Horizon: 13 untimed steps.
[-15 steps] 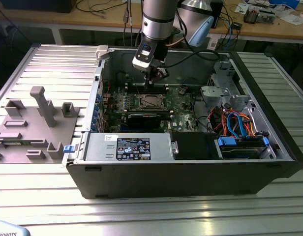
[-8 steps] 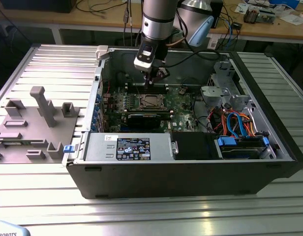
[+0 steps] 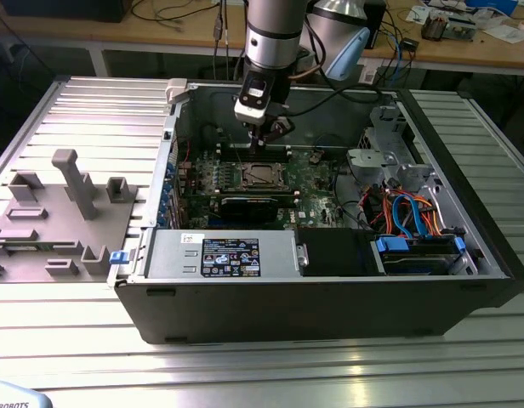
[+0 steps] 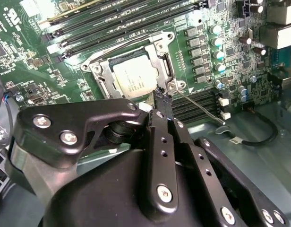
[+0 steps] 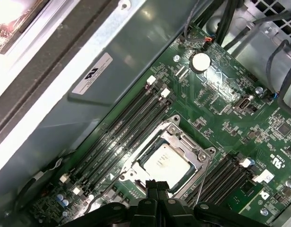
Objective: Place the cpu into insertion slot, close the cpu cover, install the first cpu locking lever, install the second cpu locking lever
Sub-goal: 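Install the first cpu locking lever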
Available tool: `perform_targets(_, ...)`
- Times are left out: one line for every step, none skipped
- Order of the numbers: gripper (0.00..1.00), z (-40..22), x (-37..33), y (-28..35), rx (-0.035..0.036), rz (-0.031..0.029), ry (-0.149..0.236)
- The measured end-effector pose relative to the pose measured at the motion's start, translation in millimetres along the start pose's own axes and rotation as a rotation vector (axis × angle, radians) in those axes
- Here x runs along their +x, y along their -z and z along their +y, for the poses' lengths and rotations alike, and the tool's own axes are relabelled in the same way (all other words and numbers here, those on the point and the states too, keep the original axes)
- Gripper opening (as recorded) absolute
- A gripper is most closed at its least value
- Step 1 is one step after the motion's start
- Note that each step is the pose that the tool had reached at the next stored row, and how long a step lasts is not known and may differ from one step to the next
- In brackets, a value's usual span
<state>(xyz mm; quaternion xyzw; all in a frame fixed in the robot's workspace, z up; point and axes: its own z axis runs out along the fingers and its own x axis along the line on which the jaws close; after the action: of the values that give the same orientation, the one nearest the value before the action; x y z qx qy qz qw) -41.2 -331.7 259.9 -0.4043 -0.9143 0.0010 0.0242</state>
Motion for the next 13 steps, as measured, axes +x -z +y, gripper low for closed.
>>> perform_targets(0.11,0.0,0.0,0.0,0.0005,-0.0002,0.011)
perform_targets(0.11,0.0,0.0,0.0,0.0008,-0.0004,0.017)
perform_targets(0.11,0.0,0.0,0.0,0.0009,-0.0005,0.022)
perform_targets(0.11,0.0,0.0,0.0,0.0011,-0.0006,0.027)
perform_targets(0.11,0.0,0.0,0.0,0.0014,-0.0007,0.032)
perform_targets(0.11,0.0,0.0,0.0,0.0018,-0.0009,0.041)
perform_targets(0.11,0.0,0.0,0.0,0.002,-0.001,0.046)
perform_targets(0.11,0.0,0.0,0.0,0.0023,-0.0011,0.052)
perform_targets(0.11,0.0,0.0,0.0,0.0025,-0.0013,0.057)
perform_targets(0.11,0.0,0.0,0.0,0.0027,-0.0014,0.063)
perform_targets(0.11,0.0,0.0,0.0,0.003,-0.0015,0.07)
perform_targets(0.11,0.0,0.0,0.0,0.0032,-0.0016,0.075)
perform_targets(0.11,0.0,0.0,0.0,0.0036,-0.0018,0.082)
